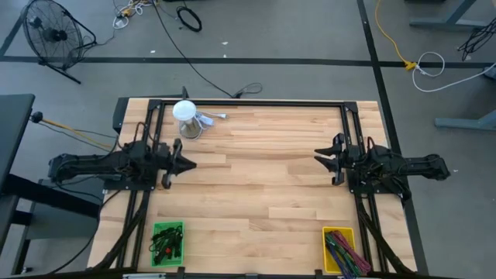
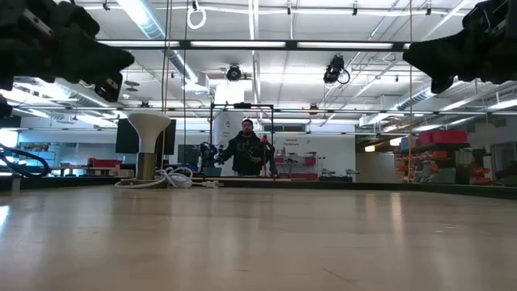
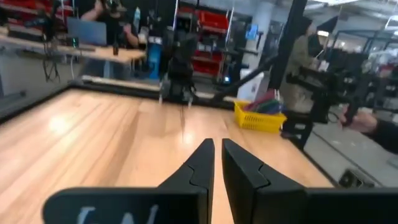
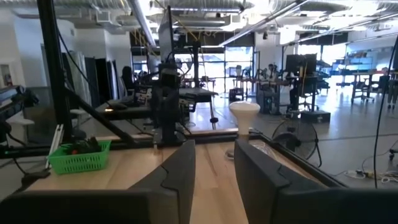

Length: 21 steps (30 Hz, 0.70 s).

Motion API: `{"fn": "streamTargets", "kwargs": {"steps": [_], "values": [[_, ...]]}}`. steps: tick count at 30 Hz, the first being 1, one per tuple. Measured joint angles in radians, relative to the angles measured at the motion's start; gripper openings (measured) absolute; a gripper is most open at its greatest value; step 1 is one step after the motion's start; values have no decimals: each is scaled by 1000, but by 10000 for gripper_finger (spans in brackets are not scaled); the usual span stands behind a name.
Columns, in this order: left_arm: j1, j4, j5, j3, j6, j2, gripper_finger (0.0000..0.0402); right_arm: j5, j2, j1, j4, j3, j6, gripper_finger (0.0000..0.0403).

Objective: Pick & Place USB Port
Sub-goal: Return to Home Position

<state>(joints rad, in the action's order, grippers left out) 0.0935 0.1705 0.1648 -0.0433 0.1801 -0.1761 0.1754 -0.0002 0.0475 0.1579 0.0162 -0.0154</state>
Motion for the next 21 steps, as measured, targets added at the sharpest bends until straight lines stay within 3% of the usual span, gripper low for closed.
{"fn": "streamTargets", "kwargs": {"steps": [7,21], "values": [[-2,-96,-96,29,-37,0,35,-11,0,0,-35,0,16,111],[-2,-128,-128,34,-25,0,35,-11,0,0,-122,0,-26,111]]}}
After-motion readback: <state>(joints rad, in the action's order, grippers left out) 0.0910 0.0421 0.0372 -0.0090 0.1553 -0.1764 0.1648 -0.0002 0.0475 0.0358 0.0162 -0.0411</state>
